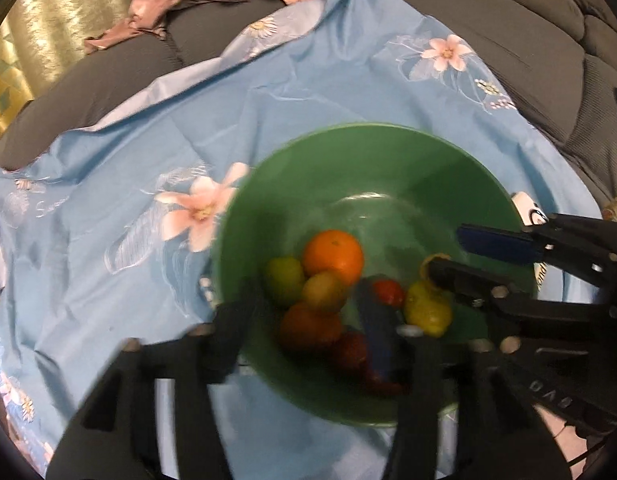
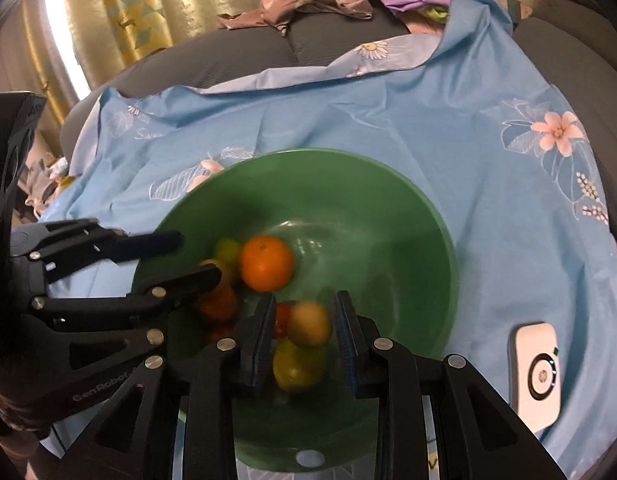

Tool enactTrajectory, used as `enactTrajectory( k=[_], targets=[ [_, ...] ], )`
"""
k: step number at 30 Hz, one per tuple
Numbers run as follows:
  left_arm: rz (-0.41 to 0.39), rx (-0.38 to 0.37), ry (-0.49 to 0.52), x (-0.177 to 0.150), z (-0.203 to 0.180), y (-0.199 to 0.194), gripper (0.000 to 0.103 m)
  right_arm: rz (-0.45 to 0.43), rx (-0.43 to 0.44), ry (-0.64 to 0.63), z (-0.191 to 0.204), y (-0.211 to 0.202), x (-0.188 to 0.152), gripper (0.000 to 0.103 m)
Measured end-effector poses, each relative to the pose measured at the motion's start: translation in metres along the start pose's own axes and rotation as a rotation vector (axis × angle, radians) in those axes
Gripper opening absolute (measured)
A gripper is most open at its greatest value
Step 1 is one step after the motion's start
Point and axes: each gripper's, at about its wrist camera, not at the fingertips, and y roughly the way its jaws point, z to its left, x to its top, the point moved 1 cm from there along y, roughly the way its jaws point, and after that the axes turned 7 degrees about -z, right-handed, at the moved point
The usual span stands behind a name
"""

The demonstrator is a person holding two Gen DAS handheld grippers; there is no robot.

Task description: Organize fruits

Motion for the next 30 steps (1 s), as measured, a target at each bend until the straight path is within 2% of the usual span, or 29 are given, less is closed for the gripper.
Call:
enactTrajectory(
  k=[1,4,7,9,11,15,19,30],
  targets=[
    [-0.007,0.009,-0.01,0.002,0.003,-0.006,0.071,-0.006,-0.01,-0.001,-0.001,-0.005,0.002,0.03],
    [-0.021,0.031,-0.036,0.007,0.009,-0.021,0.08,-0.014,-0.026,-0.009,-0.003,-0.018,0.006,0.031],
    [-0.027,0.058,-0.047,0.014,0.012,-0.041,0.099,-0.014,-0.039,-0.019,-0.001,-0.032,0.015,0.035],
    [-0.046,0.078,-0.046,0.02,0.013,-0.056,0.102,-0.013,-0.032,-0.024,0.001,-0.046,0.022,0.041],
    [-0.045,0.101,-0.053,0.027,0.015,-0.069,0.102,-0.01,-0.028,-0.028,0.004,-0.057,0.028,0.045],
    [-0.058,0.124,-0.075,0.036,0.017,-0.093,0.102,0.0,-0.036,-0.049,0.009,-0.076,0.041,0.046],
    [-0.053,0.098,-0.116,0.046,0.02,-0.109,0.102,-0.006,-0.025,-0.076,0.014,-0.089,0.048,0.046],
    [-0.062,0.111,-0.096,0.058,0.012,-0.128,0.102,-0.045,-0.024,-0.089,0.015,-0.111,0.061,0.046]
  ],
)
